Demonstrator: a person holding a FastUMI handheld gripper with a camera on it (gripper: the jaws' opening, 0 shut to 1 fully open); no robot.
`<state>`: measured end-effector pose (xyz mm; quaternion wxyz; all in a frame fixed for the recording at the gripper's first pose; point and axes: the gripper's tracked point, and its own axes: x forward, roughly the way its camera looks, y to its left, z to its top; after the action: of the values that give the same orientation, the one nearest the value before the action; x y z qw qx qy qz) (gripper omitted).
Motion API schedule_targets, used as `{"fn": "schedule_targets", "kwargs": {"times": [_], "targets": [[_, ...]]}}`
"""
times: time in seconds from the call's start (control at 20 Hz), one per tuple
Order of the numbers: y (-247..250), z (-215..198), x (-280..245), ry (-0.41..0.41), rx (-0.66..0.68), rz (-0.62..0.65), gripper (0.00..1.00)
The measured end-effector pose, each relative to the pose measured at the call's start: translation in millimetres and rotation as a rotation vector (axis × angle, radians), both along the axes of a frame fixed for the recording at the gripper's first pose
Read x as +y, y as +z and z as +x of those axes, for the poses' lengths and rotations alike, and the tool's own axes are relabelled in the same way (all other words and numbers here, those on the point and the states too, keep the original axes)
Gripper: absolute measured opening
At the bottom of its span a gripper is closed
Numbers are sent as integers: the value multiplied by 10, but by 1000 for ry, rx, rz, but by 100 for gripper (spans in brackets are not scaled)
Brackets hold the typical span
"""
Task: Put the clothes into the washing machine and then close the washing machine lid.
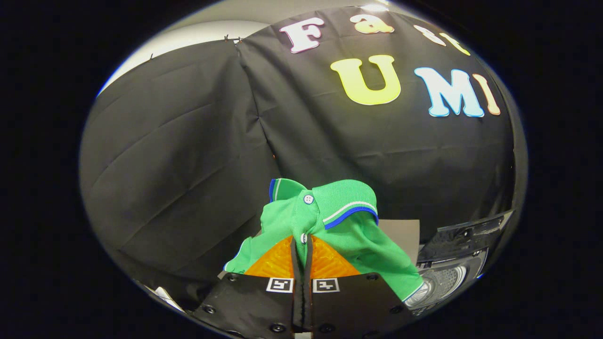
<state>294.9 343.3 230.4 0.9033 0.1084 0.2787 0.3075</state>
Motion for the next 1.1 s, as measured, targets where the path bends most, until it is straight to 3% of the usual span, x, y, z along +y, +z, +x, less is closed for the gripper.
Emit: {"fn": "schedule_targets", "kwargs": {"times": [0.75, 1.1], "targets": [[268, 340, -1800, -189, -115, -84, 1], [262, 402, -2695, -298, -107, -78, 1]]}}
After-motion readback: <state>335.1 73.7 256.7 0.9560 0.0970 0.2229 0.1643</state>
